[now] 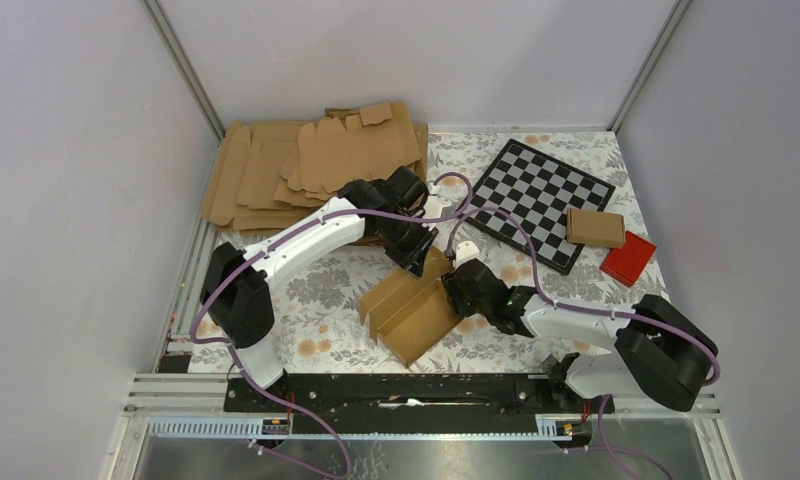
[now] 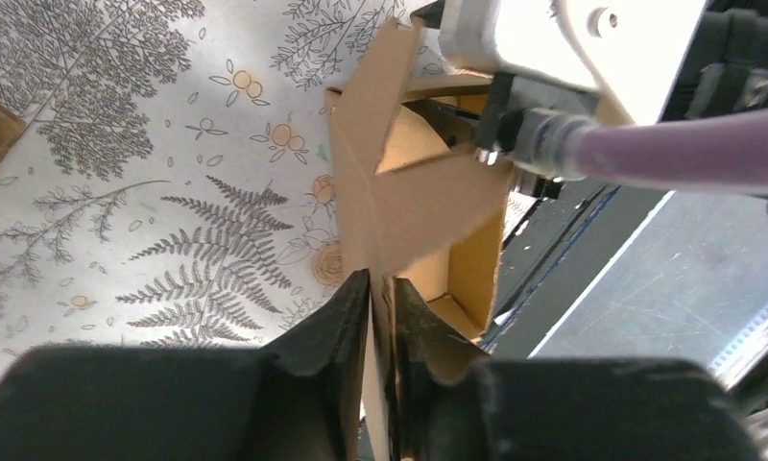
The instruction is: Fold the paper box
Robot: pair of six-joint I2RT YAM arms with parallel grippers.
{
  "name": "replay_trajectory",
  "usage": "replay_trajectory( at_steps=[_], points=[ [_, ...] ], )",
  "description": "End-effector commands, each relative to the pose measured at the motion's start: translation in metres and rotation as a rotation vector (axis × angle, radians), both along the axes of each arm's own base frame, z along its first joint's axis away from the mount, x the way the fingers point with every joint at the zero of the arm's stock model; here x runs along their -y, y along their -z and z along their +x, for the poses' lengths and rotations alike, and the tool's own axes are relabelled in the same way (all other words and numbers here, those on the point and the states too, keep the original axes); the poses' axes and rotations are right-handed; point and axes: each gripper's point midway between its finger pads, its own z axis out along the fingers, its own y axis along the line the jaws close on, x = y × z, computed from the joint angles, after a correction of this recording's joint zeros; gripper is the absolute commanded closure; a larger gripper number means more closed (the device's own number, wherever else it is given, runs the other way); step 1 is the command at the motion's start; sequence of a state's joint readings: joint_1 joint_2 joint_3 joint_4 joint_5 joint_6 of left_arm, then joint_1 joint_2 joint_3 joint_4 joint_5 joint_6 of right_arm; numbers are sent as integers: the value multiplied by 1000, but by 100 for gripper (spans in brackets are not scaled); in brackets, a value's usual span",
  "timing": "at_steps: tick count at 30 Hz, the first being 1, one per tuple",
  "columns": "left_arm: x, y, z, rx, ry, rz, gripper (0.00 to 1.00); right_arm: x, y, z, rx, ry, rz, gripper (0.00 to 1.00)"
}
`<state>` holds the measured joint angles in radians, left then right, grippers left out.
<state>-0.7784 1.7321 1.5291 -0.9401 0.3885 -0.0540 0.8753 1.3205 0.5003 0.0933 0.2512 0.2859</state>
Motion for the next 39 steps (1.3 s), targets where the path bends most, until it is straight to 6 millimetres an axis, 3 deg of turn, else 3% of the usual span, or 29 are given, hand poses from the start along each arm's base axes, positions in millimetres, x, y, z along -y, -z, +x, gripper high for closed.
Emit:
replay_trajectory(
  at_steps=[1, 5, 12, 14, 18, 21, 27, 32, 39],
  points=[
    [5, -6, -2, 4, 10, -38, 73, 0, -26, 10, 64, 38, 34, 43],
    [6, -11, -2, 15, 1, -59, 56, -2, -35, 4, 65, 22, 83, 33],
    [4, -19, -7, 16, -8, -75, 52, -11, -60, 0, 132, -56, 165, 9],
    [3, -19, -9, 9, -5, -80, 64, -11, -75, 5, 178, -58, 185, 3],
    [-1, -18, -14, 4, -4, -79, 89, -26, -109, 13, 181, -108, 274, 1],
    [-3, -19, -16, 9, 9, -75, 100, -33, -124, 22, 178, -137, 312, 1],
    [-7, -24, -17, 26, 40, -70, 100, -51, -138, 37, 167, -239, 373, 11],
    [-8, -27, -12, 42, 48, -50, 100, -64, -135, 32, 112, -291, 403, 34],
    [-5, -24, -1, 58, 30, -20, 100, -59, -130, 24, 67, -268, 398, 69]
  ],
)
